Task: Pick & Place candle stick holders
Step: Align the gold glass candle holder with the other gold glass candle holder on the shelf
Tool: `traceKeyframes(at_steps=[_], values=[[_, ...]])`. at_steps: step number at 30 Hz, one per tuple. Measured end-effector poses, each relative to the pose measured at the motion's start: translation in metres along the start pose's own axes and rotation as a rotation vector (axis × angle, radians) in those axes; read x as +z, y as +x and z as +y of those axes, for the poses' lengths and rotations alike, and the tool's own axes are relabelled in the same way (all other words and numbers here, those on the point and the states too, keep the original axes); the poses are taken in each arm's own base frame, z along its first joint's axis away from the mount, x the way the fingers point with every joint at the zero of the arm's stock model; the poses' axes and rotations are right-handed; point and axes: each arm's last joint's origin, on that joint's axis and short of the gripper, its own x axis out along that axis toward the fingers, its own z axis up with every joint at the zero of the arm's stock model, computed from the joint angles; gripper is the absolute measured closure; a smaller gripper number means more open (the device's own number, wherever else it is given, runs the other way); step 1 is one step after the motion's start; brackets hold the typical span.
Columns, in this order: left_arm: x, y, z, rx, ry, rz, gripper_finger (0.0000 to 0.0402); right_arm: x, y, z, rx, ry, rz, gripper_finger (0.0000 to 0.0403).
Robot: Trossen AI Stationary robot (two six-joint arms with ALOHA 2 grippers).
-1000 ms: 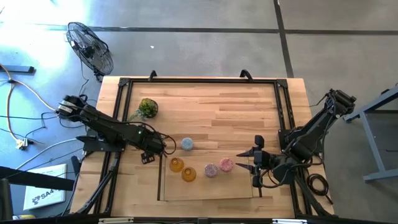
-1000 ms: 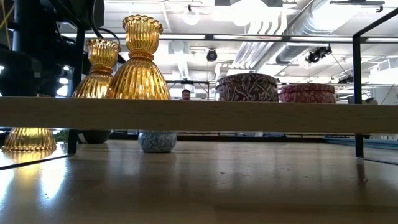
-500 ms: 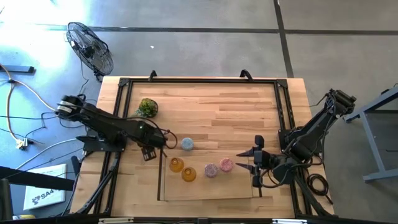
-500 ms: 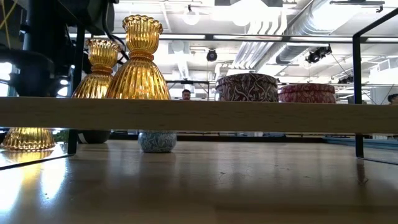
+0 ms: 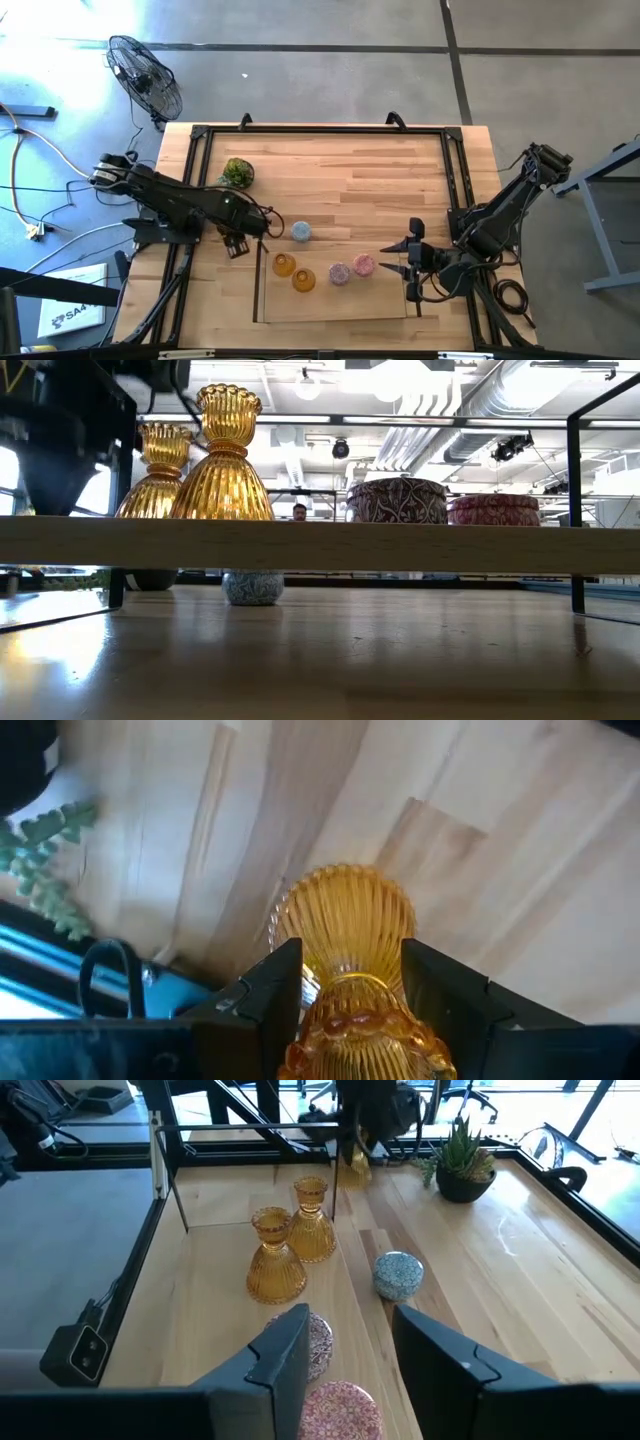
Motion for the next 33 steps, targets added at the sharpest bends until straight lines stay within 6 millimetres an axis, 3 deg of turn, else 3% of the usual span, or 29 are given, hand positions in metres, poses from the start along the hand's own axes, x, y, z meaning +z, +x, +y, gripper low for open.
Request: traceKeyframes(at_steps=[6, 11, 15, 20, 23, 26, 33], values=[[0.001, -0.054, 0.001, -0.005, 0.002, -0.034, 0.0252, 0.000, 0.000, 0.000, 0.000, -0.022, 0.000, 0.0263], [-0.004, -0.117, -0.004, -0.112, 0.019, -0.159, 0.0248, 0.000, 0.000, 0.000, 0.004, -0.030, 0.003, 0.0263], [-0.010, -0.167, -0.010, -0.271, 0.063, -0.343, 0.0239, 0.000, 0.000, 0.000, 0.011, -0.053, 0.006, 0.0263], [-0.016, -0.211, -0.027, -0.392, 0.211, -0.636, 0.0251, -0.001, 0.000, 0.000, 0.010, -0.072, 0.008, 0.0263], [-0.015, -0.221, -0.043, -0.444, 0.323, -0.762, 0.0250, -0.001, 0.000, 0.000, 0.007, -0.080, 0.012, 0.0263], [-0.009, -0.217, -0.063, -0.445, 0.411, -0.788, 0.0241, -0.001, 0.000, 0.000, 0.006, -0.082, 0.014, 0.0263], [0.021, -0.176, -0.115, -0.365, 0.492, -0.648, 0.0250, -0.001, 0.000, 0.000, 0.010, -0.072, 0.015, 0.0263]])
